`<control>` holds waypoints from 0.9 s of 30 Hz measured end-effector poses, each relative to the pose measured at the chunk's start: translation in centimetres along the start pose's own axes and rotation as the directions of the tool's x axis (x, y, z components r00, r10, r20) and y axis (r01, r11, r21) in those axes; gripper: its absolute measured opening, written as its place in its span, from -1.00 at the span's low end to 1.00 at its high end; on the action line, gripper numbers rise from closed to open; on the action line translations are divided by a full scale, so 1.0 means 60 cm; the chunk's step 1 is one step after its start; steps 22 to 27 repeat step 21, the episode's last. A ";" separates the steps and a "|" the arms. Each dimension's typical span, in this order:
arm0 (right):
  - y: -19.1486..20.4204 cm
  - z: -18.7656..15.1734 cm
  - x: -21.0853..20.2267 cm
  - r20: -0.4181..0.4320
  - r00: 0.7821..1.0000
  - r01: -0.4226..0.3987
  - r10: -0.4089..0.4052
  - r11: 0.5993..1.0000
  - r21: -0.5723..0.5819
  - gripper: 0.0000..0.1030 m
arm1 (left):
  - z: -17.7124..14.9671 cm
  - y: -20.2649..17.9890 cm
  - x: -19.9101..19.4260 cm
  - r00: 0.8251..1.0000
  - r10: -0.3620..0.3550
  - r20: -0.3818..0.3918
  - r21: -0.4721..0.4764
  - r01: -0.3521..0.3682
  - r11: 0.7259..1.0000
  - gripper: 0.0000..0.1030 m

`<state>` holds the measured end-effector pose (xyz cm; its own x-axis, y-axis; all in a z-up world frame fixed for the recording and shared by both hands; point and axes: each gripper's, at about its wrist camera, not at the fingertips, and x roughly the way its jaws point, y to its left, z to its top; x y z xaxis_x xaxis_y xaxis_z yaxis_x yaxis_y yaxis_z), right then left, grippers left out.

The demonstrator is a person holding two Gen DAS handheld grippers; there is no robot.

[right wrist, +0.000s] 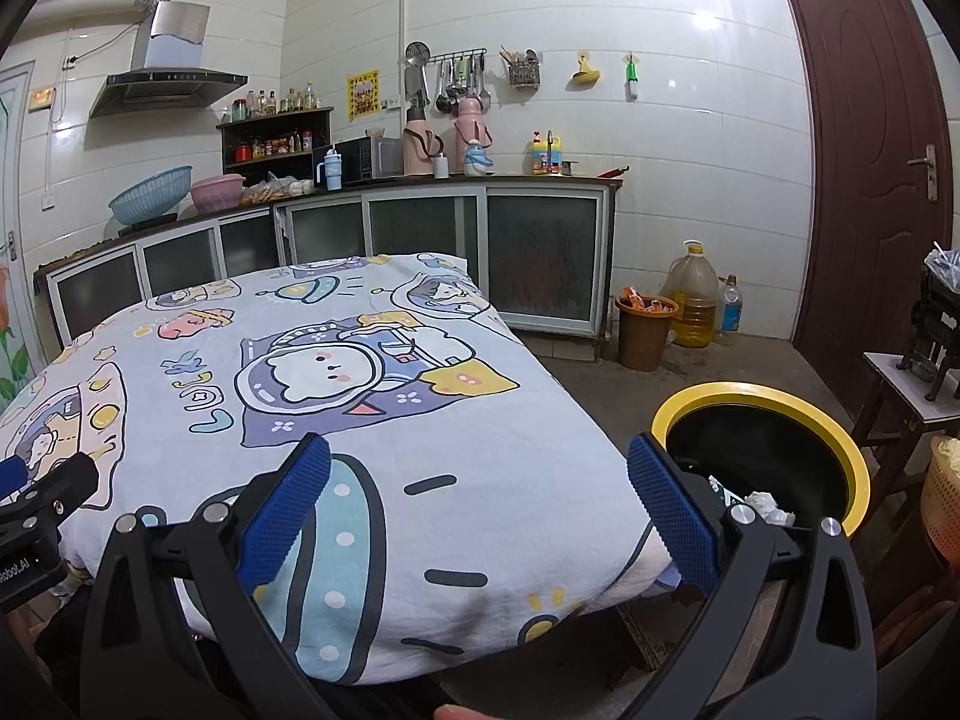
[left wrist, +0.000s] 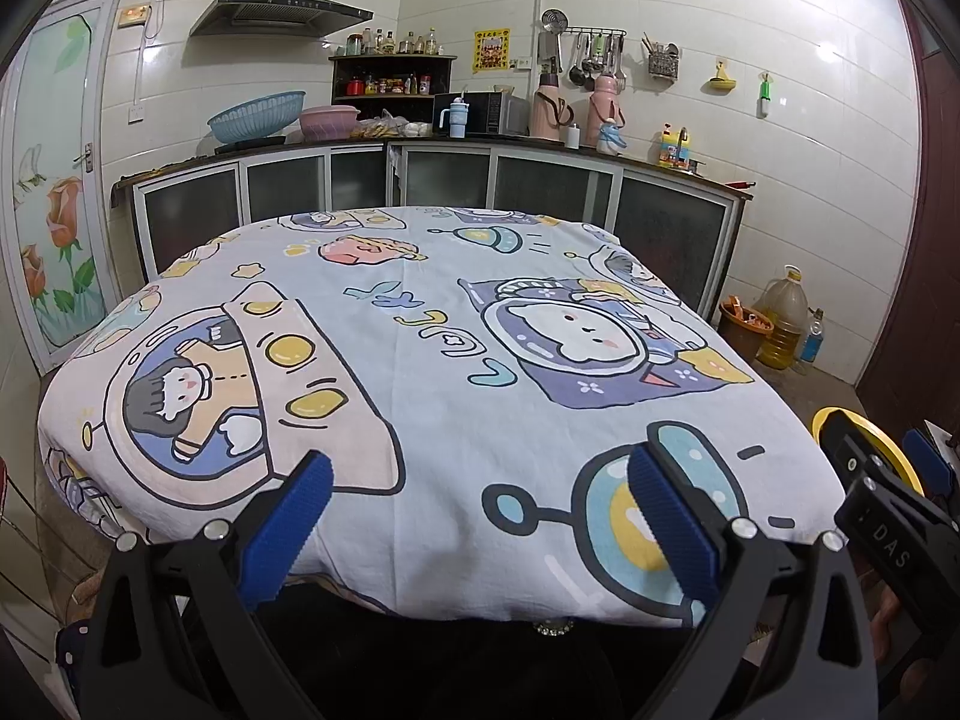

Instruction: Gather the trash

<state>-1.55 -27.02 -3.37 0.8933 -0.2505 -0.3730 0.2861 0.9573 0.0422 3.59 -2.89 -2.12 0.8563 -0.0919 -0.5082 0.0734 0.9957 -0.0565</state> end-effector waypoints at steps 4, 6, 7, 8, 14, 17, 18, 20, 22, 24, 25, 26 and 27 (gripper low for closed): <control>0.001 -0.001 0.000 -0.001 1.000 0.000 0.000 1.000 0.001 0.85 | 0.000 0.000 0.000 1.000 0.000 0.000 0.000 0.000 1.000 0.85; 0.001 -0.002 0.000 -0.002 1.000 -0.001 0.001 1.000 0.001 0.85 | 0.000 0.000 0.000 1.000 0.002 0.000 0.001 -0.002 1.000 0.85; 0.002 -0.002 0.000 -0.002 1.000 -0.001 0.001 1.000 0.001 0.85 | -0.001 0.000 0.001 1.000 0.002 0.000 0.001 -0.002 1.000 0.85; 0.001 -0.001 0.000 -0.002 1.000 -0.001 0.001 1.000 0.001 0.85 | -0.002 0.000 0.001 1.000 0.003 -0.001 0.001 -0.003 1.000 0.84; 0.003 -0.004 -0.001 -0.005 1.000 0.000 0.000 1.000 0.003 0.85 | -0.004 0.000 0.003 1.000 -0.005 -0.002 0.001 0.005 1.000 0.84; 0.003 -0.007 -0.002 -0.006 1.000 0.001 -0.001 1.000 0.007 0.85 | -0.006 0.001 0.005 1.000 -0.005 -0.008 0.000 0.005 1.000 0.84; 0.003 -0.007 -0.001 -0.006 1.000 0.001 -0.001 1.000 0.007 0.85 | -0.006 0.001 0.005 1.000 -0.005 -0.009 0.000 0.005 1.000 0.84; 0.003 -0.006 -0.001 -0.007 1.000 0.001 -0.001 1.000 0.007 0.85 | -0.007 0.000 0.005 1.000 -0.004 -0.008 0.002 0.004 1.000 0.85; 0.002 -0.006 -0.001 -0.006 1.000 0.000 0.000 1.000 0.006 0.85 | -0.006 0.001 0.005 1.000 -0.005 -0.008 0.001 0.005 1.000 0.85; 0.002 -0.006 -0.001 -0.006 1.000 0.000 0.000 1.000 0.006 0.85 | -0.006 0.001 0.005 1.000 -0.005 -0.008 0.001 0.005 1.000 0.85; 0.002 -0.006 -0.001 -0.006 1.000 0.000 0.000 1.000 0.006 0.85 | -0.006 0.001 0.005 1.000 -0.005 -0.008 0.001 0.005 1.000 0.85; 0.002 -0.006 -0.001 -0.006 1.000 0.000 0.000 1.000 0.006 0.85 | -0.006 0.001 0.005 1.000 -0.005 -0.008 0.001 0.005 1.000 0.85; 0.002 -0.006 -0.001 -0.006 1.000 0.000 0.000 1.000 0.006 0.85 | -0.006 0.001 0.005 1.000 -0.005 -0.008 0.001 0.005 1.000 0.85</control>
